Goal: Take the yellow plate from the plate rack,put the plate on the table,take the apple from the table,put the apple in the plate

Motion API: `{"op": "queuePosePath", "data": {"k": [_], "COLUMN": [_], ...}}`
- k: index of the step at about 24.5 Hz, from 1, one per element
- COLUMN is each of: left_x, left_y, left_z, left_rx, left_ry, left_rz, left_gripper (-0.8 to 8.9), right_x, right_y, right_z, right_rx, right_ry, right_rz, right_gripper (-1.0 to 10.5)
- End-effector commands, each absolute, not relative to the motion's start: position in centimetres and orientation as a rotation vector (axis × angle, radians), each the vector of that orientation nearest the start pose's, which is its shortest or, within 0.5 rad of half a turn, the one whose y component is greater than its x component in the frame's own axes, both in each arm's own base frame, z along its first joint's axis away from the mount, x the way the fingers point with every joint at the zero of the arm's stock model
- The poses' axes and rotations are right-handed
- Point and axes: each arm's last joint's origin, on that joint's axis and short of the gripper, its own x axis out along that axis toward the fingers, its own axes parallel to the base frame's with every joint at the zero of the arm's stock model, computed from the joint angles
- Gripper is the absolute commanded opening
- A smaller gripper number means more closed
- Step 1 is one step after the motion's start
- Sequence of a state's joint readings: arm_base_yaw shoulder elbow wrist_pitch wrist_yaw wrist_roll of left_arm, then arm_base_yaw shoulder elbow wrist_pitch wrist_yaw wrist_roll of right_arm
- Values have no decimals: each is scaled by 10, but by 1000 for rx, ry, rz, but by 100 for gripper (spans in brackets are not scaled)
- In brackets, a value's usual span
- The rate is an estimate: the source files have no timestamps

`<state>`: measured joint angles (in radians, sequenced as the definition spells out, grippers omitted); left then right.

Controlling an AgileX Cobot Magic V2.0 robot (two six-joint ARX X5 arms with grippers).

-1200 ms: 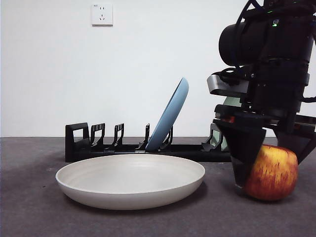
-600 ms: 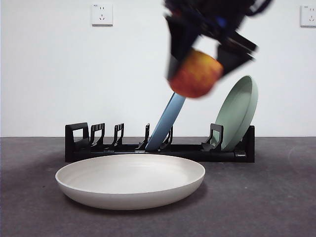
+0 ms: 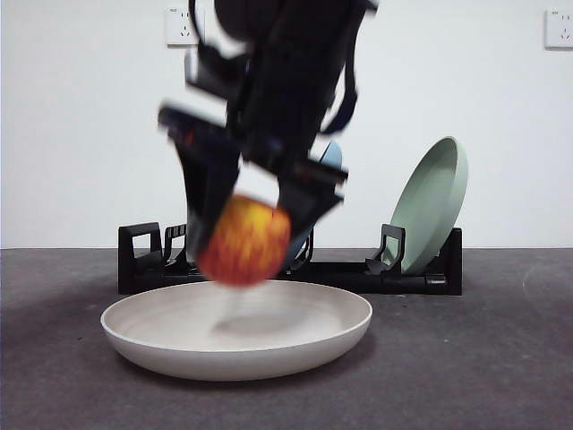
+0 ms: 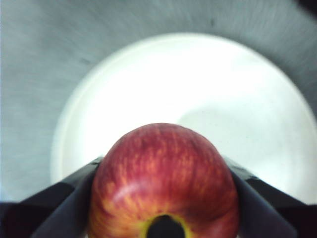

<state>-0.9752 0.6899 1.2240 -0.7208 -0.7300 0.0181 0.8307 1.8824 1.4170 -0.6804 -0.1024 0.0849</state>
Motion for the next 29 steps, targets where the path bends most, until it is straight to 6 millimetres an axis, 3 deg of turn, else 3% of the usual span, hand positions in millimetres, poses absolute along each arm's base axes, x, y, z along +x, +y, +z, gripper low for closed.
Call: {"op": "queuePosePath", "data": {"k": [1,4,7,13,21,24,29], "left_x": [63,63,63,64,69,74,86], "left_y": [-59,-58,-58,-59,-68,-75,-92], "left_z": [429,427,426,424,422,420,415], "left_rx": [184,200,203,214,238,258,307], "left_ry": [135,149,156,169,190,207,244], "left_rz": [-242,-242,-242,-242,-243,-243,-244], "left_gripper": [468,468,468,468,467,467,467], "right_x": [263,266,266,265,265,263,257], "right_y": [293,296,296,296,296,293,277], "right_z": [190,174,173,173,181,197,243], "right_rx": [-386,-419,-419,-418,-403,-387,-339], "right_ry": [1173,1199,1201,1202,1182,1145,1029], "right_rz": [772,776,776,778,779,786,797], "right_gripper": [-11,-7,49,573,582,580,564]}}
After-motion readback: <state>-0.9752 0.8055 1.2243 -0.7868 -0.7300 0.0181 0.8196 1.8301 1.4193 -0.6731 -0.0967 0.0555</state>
